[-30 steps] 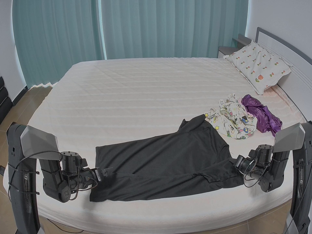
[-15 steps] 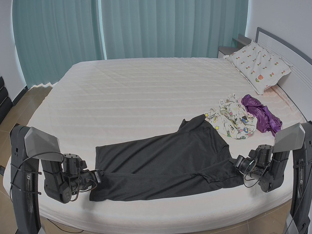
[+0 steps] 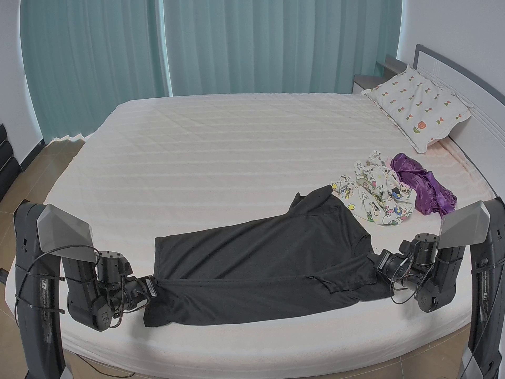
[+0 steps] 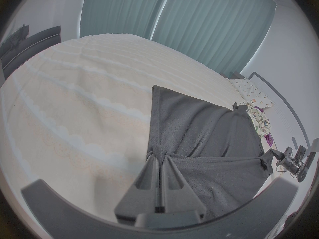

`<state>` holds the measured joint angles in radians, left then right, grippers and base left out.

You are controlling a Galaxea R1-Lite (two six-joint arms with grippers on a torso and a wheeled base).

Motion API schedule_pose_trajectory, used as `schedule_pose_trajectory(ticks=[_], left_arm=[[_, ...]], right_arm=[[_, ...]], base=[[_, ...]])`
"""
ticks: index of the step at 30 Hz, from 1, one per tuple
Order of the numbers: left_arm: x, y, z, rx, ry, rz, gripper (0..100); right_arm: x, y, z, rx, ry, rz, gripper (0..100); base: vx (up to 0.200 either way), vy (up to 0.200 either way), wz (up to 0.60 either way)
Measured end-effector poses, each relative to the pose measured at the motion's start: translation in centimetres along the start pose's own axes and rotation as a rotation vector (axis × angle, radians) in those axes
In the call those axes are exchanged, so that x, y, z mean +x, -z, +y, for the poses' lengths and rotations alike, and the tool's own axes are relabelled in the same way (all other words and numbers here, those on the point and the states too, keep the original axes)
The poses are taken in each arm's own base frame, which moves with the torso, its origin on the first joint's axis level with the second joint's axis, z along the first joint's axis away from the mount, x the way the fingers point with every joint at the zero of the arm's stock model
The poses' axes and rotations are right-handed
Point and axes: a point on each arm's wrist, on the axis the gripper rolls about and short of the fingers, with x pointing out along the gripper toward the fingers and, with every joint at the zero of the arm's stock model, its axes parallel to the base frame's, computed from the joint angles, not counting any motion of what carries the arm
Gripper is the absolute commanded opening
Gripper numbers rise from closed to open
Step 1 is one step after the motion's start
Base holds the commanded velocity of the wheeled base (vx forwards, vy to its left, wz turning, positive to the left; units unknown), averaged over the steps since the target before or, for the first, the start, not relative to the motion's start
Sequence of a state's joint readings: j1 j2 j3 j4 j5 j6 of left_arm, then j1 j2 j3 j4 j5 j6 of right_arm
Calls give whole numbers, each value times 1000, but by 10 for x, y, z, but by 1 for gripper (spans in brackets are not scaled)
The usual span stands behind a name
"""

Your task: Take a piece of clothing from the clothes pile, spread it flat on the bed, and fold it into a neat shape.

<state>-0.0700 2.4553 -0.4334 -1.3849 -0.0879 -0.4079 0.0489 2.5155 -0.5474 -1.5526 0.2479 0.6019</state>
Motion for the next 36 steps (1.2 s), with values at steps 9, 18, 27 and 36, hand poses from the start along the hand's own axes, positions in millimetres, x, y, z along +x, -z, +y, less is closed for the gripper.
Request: schedule_pose_trajectory(ticks=[9,18,27,36], left_arm=[[2,0,1,-4,-1,1,100],[3,6,1,-3,-3,23,100],[0,3,2,-71,-2,14,100],[-27,-9,-12,-200,43,-11,100]], right_arm=[[9,-4,2,-8,-21,-27,0],[13,1,-2,-10,-16,-16,100],[-1,-10,-8,30,18,-37,100],[-32,-17,9,269,71,-54,100]], base=[[0,0,0],[0,0,0],[0,0,0],[0,0,0]])
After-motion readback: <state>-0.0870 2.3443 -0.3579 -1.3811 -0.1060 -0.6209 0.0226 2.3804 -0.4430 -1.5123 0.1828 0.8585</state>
